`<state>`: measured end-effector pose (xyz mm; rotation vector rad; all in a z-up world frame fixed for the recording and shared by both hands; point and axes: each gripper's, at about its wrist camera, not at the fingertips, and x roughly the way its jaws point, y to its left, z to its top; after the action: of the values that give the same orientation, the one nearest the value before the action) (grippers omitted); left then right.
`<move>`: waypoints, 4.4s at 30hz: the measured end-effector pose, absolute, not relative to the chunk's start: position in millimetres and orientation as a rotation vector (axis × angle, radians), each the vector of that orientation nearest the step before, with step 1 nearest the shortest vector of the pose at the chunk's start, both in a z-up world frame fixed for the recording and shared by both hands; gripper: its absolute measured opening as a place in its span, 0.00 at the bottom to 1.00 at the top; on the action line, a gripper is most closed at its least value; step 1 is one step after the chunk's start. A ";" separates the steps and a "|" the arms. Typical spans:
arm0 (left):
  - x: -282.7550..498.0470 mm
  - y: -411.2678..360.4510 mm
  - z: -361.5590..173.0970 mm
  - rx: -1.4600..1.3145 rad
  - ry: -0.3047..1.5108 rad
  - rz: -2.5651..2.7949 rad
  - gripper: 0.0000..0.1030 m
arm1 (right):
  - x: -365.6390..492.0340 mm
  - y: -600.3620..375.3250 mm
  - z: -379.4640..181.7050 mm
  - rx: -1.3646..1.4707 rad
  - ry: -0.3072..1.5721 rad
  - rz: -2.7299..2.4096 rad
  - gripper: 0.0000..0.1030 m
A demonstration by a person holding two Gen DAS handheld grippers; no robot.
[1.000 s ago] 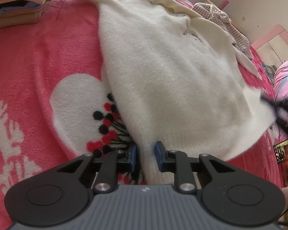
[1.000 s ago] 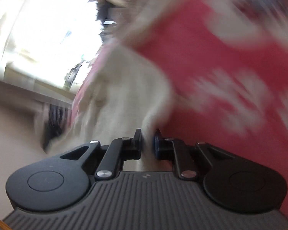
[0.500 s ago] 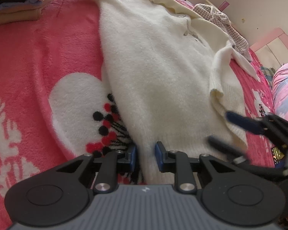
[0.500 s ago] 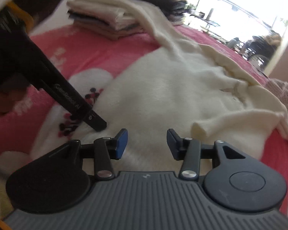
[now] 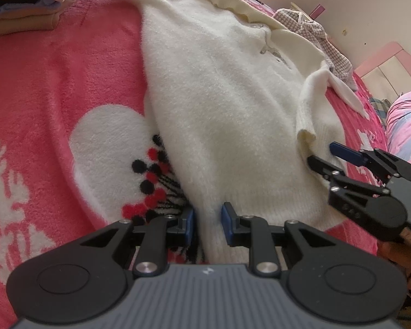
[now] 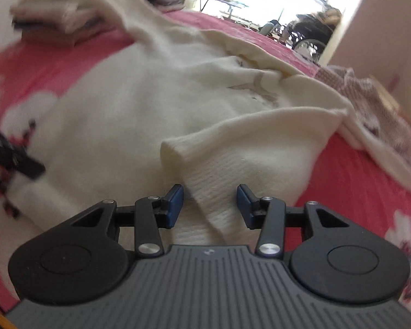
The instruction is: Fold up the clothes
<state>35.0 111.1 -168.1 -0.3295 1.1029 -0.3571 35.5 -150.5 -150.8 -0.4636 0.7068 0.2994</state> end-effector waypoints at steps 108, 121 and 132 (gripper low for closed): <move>0.6 179.9 -97.0 -0.179 1.117 -0.427 0.23 | -27.0 -403.4 -93.7 0.514 0.868 0.025 0.04; 155.8 120.3 -80.6 -0.154 0.975 -0.381 0.28 | 118.7 -334.6 -96.1 0.608 0.867 0.289 0.04; 247.1 61.4 -128.3 -0.145 0.903 -0.423 0.31 | 195.4 -328.8 -114.0 0.491 0.881 0.207 0.04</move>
<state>247.1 61.4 -128.3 -0.1453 0.9032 -0.4231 195.4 -328.8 -114.0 0.4914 0.8814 0.2073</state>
